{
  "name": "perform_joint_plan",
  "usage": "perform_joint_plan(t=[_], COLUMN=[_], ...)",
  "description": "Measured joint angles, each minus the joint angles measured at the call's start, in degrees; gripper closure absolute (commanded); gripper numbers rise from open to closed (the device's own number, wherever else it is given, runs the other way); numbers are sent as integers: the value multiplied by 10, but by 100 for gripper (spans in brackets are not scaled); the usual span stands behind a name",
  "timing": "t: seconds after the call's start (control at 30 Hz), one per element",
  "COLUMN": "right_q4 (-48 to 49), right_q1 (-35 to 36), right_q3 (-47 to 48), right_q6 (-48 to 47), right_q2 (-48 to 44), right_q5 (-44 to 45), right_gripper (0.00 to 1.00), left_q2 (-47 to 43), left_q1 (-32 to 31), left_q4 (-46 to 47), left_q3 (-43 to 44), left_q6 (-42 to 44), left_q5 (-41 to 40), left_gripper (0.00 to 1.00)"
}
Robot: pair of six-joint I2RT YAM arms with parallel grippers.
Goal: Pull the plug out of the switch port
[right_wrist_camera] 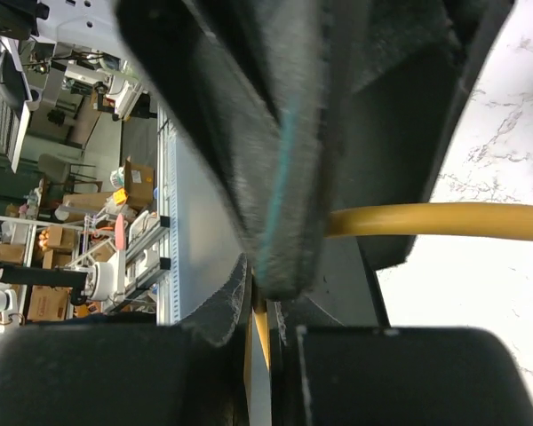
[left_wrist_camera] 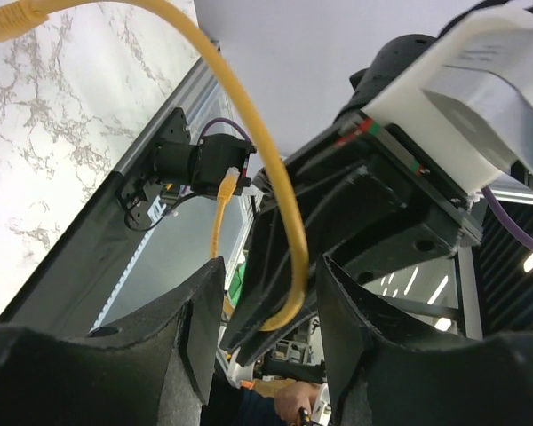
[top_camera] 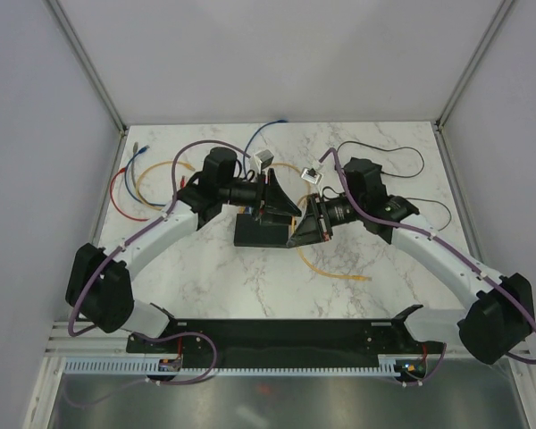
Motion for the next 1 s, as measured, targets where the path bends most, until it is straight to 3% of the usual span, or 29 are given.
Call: perform_joint_plan(t=[0.1, 0.2, 0.23, 0.33, 0.5, 0.63, 0.9, 1.0], right_q4=[2, -1, 0, -2, -7, -37, -91, -110], right_q1=[2, 3, 3, 3, 3, 3, -3, -4], right_q3=[0, 0, 0, 0, 0, 4, 16, 16], right_q6=[4, 8, 10, 11, 14, 4, -1, -3], right_q2=[-7, -7, -7, -5, -4, -4, -13, -19], right_q5=[0, 1, 2, 9, 26, 85, 195, 208], right_gripper=[100, 99, 92, 82, 62, 50, 50, 50], left_q2=[11, 13, 14, 14, 14, 9, 9, 30], left_q1=[-3, -3, -3, -3, 22, 102, 364, 424], left_q4=[0, 1, 1, 2, -3, -60, -143, -156], left_q3=[0, 2, 5, 19, 24, 38, 96, 126], left_q6=[-4, -9, -10, -14, -9, 45, 179, 229], left_q5=[2, 2, 3, 2, 0, -14, -41, -45], left_gripper=[56, 72, 85, 98, 98, 98, 98, 98])
